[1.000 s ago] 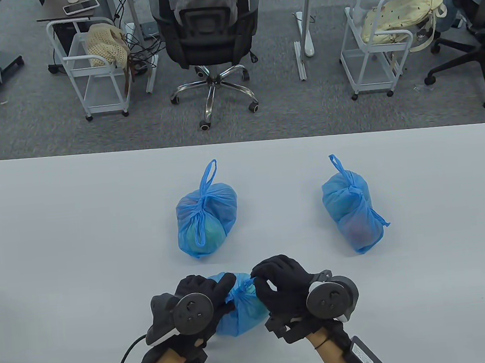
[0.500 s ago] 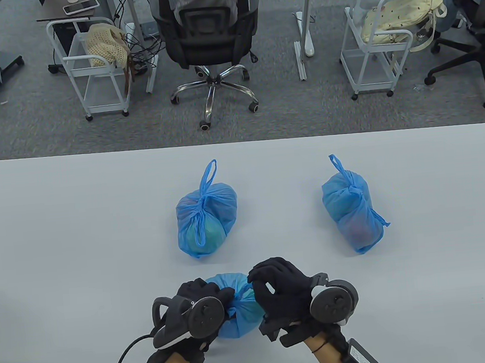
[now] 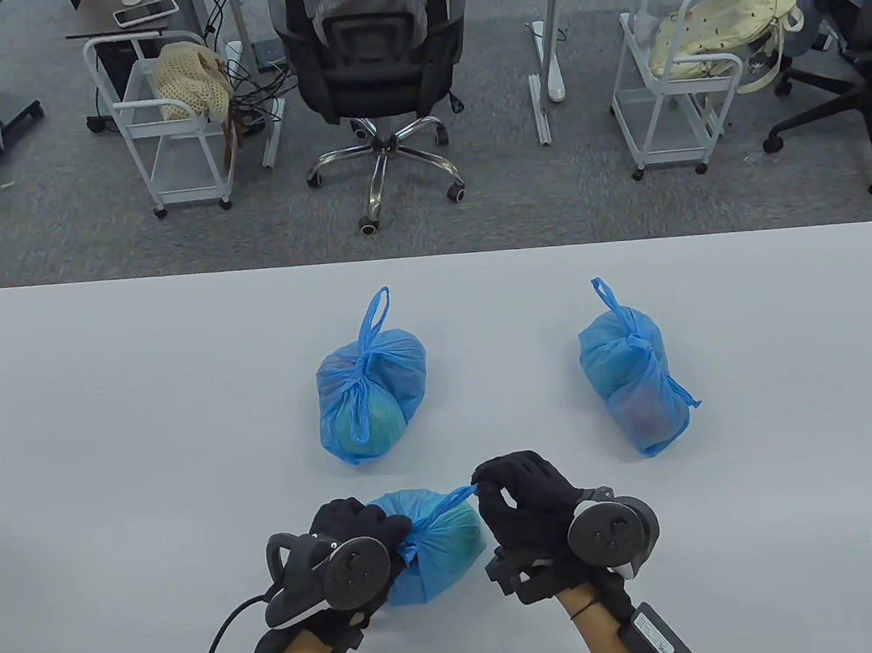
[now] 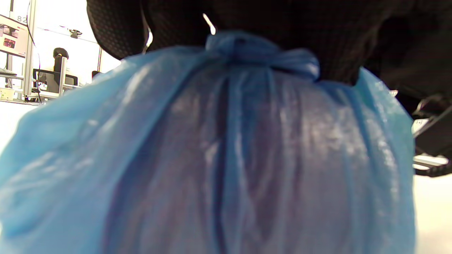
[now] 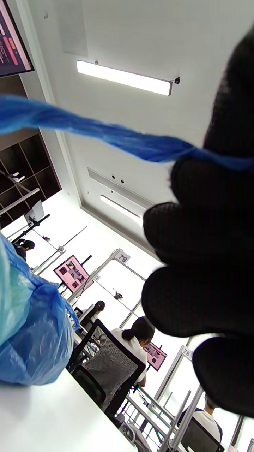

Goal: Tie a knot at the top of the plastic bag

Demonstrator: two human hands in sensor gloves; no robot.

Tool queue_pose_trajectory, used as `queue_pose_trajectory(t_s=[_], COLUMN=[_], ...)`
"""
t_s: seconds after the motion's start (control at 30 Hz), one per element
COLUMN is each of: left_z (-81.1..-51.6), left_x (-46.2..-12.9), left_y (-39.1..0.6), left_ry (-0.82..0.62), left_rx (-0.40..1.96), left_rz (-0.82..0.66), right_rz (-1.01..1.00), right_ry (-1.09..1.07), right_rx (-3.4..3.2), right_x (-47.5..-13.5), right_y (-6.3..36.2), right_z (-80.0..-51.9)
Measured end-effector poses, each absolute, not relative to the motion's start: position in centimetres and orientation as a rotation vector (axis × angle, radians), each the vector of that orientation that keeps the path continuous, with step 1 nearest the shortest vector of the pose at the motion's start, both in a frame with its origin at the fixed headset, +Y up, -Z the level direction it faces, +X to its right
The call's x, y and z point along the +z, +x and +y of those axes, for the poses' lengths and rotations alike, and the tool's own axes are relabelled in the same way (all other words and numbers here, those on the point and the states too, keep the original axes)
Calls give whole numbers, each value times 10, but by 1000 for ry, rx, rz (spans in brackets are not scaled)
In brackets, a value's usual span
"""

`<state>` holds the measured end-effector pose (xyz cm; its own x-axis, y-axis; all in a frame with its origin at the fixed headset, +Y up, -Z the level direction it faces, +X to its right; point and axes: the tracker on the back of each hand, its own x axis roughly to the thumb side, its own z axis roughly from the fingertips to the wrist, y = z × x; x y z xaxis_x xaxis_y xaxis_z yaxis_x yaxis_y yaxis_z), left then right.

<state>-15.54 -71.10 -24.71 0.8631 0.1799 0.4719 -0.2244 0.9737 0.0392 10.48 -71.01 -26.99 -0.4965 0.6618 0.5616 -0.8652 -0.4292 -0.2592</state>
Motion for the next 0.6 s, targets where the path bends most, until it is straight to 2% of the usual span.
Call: queue_pose_trajectory(t_s=[0.6], left_z=[-704], left_x=[-256], left_y=[-181], left_ry=[159], left_rx=[359], left_rz=[-434], right_rz=[-735], right_ry=[618], right_rx=[2330], right_x=[-271], right_y=[102], right_z=[-710])
